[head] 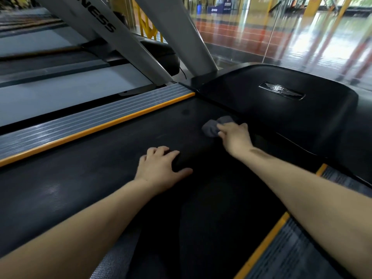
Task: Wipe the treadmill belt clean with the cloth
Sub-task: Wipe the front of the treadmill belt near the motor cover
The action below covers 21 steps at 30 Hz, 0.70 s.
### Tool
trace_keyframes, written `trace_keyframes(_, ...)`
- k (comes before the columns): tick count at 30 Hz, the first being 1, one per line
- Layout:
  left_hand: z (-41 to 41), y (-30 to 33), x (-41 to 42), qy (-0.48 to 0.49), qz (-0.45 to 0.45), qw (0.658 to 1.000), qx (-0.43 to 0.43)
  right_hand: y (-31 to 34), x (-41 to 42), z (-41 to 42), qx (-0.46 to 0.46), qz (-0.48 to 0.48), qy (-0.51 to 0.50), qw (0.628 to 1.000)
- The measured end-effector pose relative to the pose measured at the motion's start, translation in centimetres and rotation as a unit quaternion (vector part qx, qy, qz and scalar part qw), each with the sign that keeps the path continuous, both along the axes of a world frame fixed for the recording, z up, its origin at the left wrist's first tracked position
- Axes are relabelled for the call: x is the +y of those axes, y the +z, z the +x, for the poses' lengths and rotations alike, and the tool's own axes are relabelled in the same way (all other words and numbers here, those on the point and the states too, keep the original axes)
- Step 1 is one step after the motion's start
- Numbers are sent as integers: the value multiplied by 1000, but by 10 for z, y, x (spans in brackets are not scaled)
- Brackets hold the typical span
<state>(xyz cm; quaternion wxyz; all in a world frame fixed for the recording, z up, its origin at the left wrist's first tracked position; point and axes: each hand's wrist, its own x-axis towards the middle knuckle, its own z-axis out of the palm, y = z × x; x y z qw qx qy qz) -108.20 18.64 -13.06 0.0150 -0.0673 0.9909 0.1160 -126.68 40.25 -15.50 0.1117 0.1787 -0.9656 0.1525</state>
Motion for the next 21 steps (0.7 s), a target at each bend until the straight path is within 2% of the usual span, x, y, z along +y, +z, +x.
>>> trace_keyframes(2, -2, 0, 15, 30, 61, 995, -74, -7, -13, 45, 22, 3, 77, 997)
trace_keyframes(4, 1, -6, 19, 43, 93, 990, -98, -8, -17, 79, 25, -31, 141, 989)
trace_keyframes(7, 17, -23, 24, 36, 40, 998, -14, -5, -2, 53, 22, -8, 189, 982)
trace_keyframes(8, 20, -27, 27, 32, 21, 999, 16, -7, 7, 27, 31, -1, 169, 985)
trace_keyframes(11, 21, -32, 31, 35, 16, 998, 57, -6, 40, -44, 18, -19, -22, 999)
trace_keyframes(12, 20, -32, 32, 38, 18, 997, 63, -9, 41, -51, 3, -29, -72, 997)
trace_keyframes(14, 20, -31, 32, 39, 18, 997, 71, -11, 31, -39, -14, -36, -110, 993)
trace_keyframes(16, 22, -32, 31, 35, 13, 996, 77, -7, 16, -5, -16, -44, -64, 997)
trace_keyframes(19, 23, -33, 30, 34, 6, 996, 80, -11, -2, 61, 14, -9, 96, 995)
trace_keyframes(21, 23, -33, 32, 33, 4, 996, 85, -8, 4, 68, 15, -17, 157, 987)
